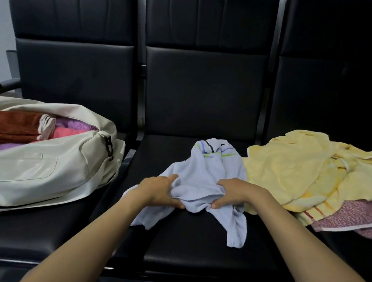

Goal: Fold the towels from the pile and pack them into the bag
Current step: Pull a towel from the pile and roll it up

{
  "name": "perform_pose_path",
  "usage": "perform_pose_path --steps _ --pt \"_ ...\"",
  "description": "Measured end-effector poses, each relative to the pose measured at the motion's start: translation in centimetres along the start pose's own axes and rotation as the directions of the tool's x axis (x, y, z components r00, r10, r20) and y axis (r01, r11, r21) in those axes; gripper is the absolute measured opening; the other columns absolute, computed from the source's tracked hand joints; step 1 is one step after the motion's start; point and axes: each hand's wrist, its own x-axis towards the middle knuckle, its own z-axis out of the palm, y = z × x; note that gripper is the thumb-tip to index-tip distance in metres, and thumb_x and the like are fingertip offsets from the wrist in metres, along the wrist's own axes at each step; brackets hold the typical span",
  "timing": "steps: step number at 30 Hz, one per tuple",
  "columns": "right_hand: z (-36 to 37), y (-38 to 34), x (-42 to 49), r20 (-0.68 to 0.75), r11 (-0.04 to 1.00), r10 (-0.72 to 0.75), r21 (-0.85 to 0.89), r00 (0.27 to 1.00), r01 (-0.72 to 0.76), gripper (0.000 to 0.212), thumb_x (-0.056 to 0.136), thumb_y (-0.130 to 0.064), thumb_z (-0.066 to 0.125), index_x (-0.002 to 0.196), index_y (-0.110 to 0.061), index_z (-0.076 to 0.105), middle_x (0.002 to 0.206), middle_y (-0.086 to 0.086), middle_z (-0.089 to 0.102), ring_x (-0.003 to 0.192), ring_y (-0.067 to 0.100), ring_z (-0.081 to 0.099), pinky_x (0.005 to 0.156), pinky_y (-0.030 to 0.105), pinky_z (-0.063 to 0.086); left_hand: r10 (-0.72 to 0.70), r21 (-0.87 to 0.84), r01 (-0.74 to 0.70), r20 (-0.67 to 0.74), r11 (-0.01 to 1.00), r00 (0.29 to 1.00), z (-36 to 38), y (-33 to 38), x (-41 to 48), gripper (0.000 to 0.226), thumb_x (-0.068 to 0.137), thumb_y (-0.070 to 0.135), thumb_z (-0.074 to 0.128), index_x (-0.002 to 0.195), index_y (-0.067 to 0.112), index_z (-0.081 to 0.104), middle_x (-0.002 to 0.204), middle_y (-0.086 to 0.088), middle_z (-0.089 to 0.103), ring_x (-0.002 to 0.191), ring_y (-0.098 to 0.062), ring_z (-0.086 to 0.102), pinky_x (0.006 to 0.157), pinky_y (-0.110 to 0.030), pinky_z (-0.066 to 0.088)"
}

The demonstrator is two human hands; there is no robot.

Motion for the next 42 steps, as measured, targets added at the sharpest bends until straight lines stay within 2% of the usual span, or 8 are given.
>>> perform_pose_path --steps 9,12,15,20,26,31,37,42 --pt "0.5 1.4 -0.2 -0.137 0.992 -0.12 0.009 0.983 0.123 0.097 0.079 -0.046 0.073 0.153 -0.022 0.014 0.149 0.004 0.035 0.134 0.022 0.037 0.106 0.035 0.037 -0.174 0.212 0.199 -0.132 0.957 0.976 -0.4 1.9 0.6 0.086 0.071 0.083 0.049 0.126 0.018 0.052 0.124 -0.002 0.053 0.114 -0.021 0.051 0.085 -0.029 0.039" --pt "0.3 1.8 0.0 -0.147 0.997 -0.07 -0.046 0.987 0.064 0.064 0.077 -0.049 0.072 0.126 -0.017 0.046 0.118 0.003 0.054 0.108 0.022 0.052 0.09 0.035 0.046 0.02 0.173 0.017 -0.211 0.985 0.977 0.5 1.1 1.4 0.08 0.074 0.073 0.058 0.125 0.011 0.048 0.129 -0.005 0.043 0.12 -0.023 0.04 0.1 -0.032 0.034" --pt "0.2 1.9 0.0 -0.148 0.991 -0.083 -0.121 0.986 0.065 0.044 0.077 -0.051 0.07 0.092 -0.016 0.048 0.102 0.001 0.043 0.102 0.02 0.042 0.086 0.033 0.043 0.23 0.028 -0.229 -0.162 0.973 0.96 0.5 0.8 1.7 0.069 0.082 0.054 0.064 0.135 0.016 0.041 0.137 0.0 0.043 0.125 -0.02 0.041 0.101 -0.028 0.033" --pt "0.1 1.9 -0.1 -0.149 0.99 -0.114 -0.102 0.982 0.1 0.038 0.079 -0.039 0.068 0.073 -0.022 0.035 0.088 -0.002 0.04 0.081 0.016 0.042 0.067 0.029 0.039 0.141 0.088 -0.131 -0.121 0.987 0.983 0.6 1.2 1.8 0.052 0.085 0.056 0.059 0.115 0.015 0.051 0.117 0.0 0.052 0.108 -0.022 0.052 0.078 -0.03 0.038" --pt "0.0 1.6 -0.6 -0.192 0.993 -0.116 -0.034 0.974 0.111 0.031 0.081 -0.03 0.065 0.07 -0.022 0.037 0.076 -0.003 0.046 0.068 0.014 0.046 0.064 0.03 0.042 0.038 -0.21 -0.055 -0.082 0.976 0.996 0.0 1.0 0.9 0.038 0.074 0.049 0.073 0.073 0.021 0.048 0.082 0.003 0.056 0.078 -0.017 0.052 0.066 -0.029 0.04" --pt "-1.2 1.7 -4.2 -0.22 0.963 -0.148 0.191 0.964 0.192 0.02 0.086 -0.027 0.064 0.081 -0.01 0.054 0.08 -0.002 0.055 0.074 0.014 0.051 0.068 0.026 0.042 0.091 -0.5 -0.106 -0.054 0.859 0.994 -2.2 -0.2 -2.6 0.029 0.073 0.044 0.078 0.078 0.023 0.059 0.075 0.011 0.059 0.075 -0.005 0.055 0.065 -0.019 0.04" --pt "-7.0 0.4 -11.0 -0.219 0.898 -0.236 0.323 0.947 0.299 0.026 0.083 -0.029 0.072 0.1 -0.01 0.067 0.097 0.003 0.069 0.092 0.015 0.064 0.083 0.032 0.05 0.152 -0.593 -0.177 -0.092 0.786 0.984 -8.4 0.0 -7.6 0.049 0.072 0.053 0.076 0.097 0.012 0.069 0.097 -0.007 0.072 0.093 -0.017 0.067 0.087 -0.033 0.051" --pt "-12.3 -1.9 -17.6 -0.231 0.794 -0.293 0.481 0.928 0.371 0.027 0.084 -0.029 0.071 0.106 -0.014 0.071 0.105 0.006 0.073 0.099 0.019 0.068 0.089 0.035 0.051 0.224 -0.731 -0.234 -0.113 0.642 0.968 -16.1 1.5 -12.6 0.045 0.071 0.045 0.079 0.097 0.009 0.072 0.094 -0.01 0.073 0.086 -0.023 0.069 0.075 -0.032 0.053"
